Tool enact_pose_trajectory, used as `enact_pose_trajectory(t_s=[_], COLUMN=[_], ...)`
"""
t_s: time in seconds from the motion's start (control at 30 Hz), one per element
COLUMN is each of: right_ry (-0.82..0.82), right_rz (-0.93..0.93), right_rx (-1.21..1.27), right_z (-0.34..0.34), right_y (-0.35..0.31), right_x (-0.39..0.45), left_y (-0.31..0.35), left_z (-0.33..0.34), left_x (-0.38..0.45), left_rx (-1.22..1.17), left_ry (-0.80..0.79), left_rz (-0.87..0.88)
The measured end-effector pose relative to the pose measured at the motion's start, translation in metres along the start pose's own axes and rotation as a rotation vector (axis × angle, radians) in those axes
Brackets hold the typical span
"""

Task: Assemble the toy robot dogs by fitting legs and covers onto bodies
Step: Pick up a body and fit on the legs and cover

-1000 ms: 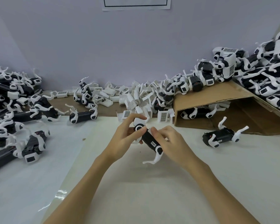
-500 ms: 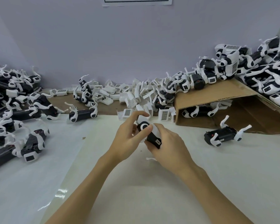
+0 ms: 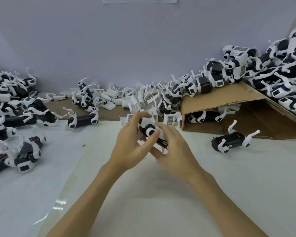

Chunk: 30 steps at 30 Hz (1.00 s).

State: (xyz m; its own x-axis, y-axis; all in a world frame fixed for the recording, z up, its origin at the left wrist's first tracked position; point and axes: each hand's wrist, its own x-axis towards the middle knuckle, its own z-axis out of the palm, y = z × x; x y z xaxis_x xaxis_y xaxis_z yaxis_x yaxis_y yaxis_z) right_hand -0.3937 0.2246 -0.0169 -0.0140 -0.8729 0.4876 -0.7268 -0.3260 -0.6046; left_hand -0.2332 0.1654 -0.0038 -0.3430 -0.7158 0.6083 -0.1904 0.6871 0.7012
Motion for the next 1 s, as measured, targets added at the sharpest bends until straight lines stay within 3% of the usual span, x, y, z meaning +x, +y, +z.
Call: enact_pose_trajectory(t_s=[0.17,0.27,0.37,0.43,0.53,0.63,0.83,1.0], right_ry=[-0.367,-0.560,-0.524,-0.359,-0.093,0.044,0.075,0.060], right_rz=[0.278,0.335,0.316,0.274,0.124,-0.067,-0.133,-0.142], right_rx=[0.914,1.114,1.194,1.014,0.449,0.039,-0.116,-0.141], right_z=[-0.027,-0.033,-0.031,-0.028,-0.024,-0.015,-0.008,-0.011], right_y=[0.013,0.019,0.022,0.022,0.020,0.024,0.028,0.026], right_x=[0.008,0.007,0.008,0.011,0.010,0.004,0.005,0.006], left_y=[-0.006,-0.005,-0.008,-0.012,-0.014,-0.022,-0.030,-0.030], left_z=[-0.012,-0.015,-0.021,-0.024,-0.025,-0.024,-0.027,-0.023], left_x=[0.003,0.004,0.004,0.005,0.005,0.005,0.008,0.010], left_rx=[-0.249,-0.334,-0.239,-0.112,0.045,0.138,0.020,-0.053], left_ry=[0.002,0.006,-0.105,-0.123,-0.087,-0.115,-0.204,-0.151], left_rz=[-0.036,-0.008,-0.033,-0.054,-0.070,-0.097,-0.131,-0.092])
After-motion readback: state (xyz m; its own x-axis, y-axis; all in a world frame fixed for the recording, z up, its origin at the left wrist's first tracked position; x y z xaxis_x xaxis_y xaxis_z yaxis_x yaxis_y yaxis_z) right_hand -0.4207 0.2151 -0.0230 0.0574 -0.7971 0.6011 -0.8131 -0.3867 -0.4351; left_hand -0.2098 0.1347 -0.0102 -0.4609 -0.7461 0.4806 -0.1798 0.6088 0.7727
